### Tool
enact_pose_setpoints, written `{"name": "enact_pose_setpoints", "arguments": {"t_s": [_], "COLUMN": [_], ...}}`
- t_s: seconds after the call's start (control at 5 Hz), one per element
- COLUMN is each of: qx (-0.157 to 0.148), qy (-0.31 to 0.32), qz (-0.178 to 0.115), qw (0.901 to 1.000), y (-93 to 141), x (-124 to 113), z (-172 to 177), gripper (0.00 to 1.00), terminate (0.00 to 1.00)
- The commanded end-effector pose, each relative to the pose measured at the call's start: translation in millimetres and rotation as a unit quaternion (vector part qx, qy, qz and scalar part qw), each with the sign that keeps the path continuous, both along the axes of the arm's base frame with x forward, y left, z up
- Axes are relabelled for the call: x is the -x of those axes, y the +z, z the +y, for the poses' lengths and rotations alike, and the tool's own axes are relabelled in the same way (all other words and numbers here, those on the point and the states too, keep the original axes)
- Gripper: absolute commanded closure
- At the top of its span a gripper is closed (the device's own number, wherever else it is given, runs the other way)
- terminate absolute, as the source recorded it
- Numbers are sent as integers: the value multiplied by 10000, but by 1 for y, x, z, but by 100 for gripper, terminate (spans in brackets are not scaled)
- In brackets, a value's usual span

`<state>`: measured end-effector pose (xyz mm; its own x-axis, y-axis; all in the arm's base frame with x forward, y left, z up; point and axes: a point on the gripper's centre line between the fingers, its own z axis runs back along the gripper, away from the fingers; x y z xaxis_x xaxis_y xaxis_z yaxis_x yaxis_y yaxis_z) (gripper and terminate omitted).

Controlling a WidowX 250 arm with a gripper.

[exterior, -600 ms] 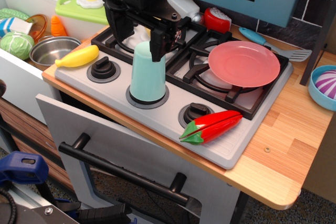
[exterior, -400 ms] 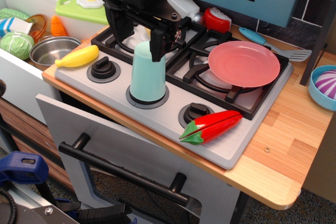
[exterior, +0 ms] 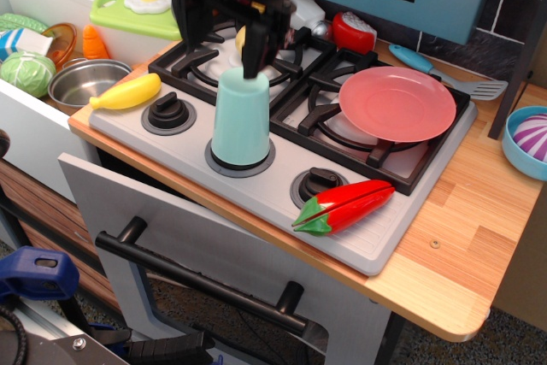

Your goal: Put potato on plate

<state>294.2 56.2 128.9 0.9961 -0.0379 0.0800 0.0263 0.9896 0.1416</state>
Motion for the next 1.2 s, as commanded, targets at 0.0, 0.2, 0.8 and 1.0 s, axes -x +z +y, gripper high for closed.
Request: {"name": "enact_pose_setpoints", "arguments": {"t_s": [0.0,0.2,0.8,1.0], "qx": [-398,-262,146,248], "qy": [36,20,-455,-496], "qz": [-553,-850,-1282,-1317], "qw": [9977,9960,9906,9897], "y": [21,4,-32,-36], "x": [-40,-56,-107,-125], "z": [18,29,61,62], "gripper": [0,0,0,0], "terminate": [0,0,0,0]}}
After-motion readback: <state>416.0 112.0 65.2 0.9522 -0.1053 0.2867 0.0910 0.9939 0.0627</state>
